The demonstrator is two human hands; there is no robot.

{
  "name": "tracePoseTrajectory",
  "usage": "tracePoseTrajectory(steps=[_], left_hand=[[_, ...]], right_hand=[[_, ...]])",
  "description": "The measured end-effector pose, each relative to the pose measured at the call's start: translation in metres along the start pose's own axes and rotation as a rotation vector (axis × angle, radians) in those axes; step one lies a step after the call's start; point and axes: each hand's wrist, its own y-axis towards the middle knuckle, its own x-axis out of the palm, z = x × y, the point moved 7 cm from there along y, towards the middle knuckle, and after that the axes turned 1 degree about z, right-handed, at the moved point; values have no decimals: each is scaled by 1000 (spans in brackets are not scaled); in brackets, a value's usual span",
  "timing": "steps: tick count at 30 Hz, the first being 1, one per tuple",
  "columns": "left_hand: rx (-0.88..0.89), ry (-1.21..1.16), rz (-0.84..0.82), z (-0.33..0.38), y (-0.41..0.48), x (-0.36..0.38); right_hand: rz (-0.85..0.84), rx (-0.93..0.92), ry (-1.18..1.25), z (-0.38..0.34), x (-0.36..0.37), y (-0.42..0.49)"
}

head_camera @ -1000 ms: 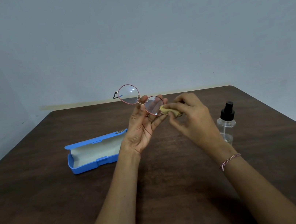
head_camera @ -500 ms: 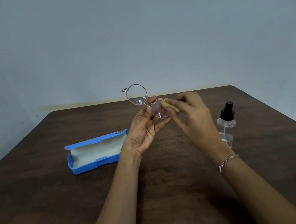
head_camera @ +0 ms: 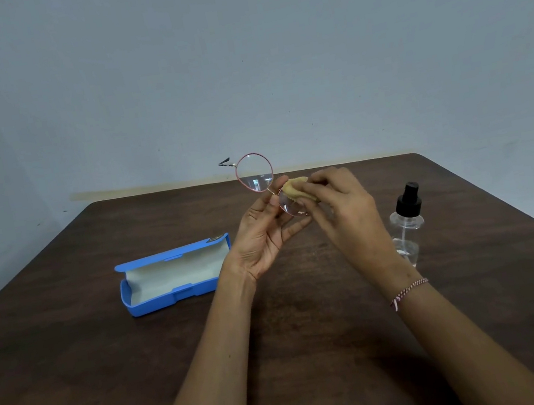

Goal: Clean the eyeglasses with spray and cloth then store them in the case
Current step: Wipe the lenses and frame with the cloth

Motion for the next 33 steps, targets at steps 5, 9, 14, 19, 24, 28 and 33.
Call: tracePoseTrajectory(steps=[5,9,14,19,24,28,33], left_hand=[[37,-30,29,6,0,-5],[79,-33,29,11,0,-6],[11,10,12,3,-1,-3],[-36,91,32,-3,-1,-5],[-3,40,9,1,0,-3],[7,13,-12,3,0,1],[-22,54,15,0,0,-3]], right_hand=[[-99,-93,39,-10,12,-3],[-130,-85,48,-5,12,-3],[-39,21,-6,4,1,0],[-88,-44,21,-8,8,-2],[-73,-36,-7,-8,6,-2],[16,41,-24,2,-2,-1],[-24,23,20,-4,1,-1]])
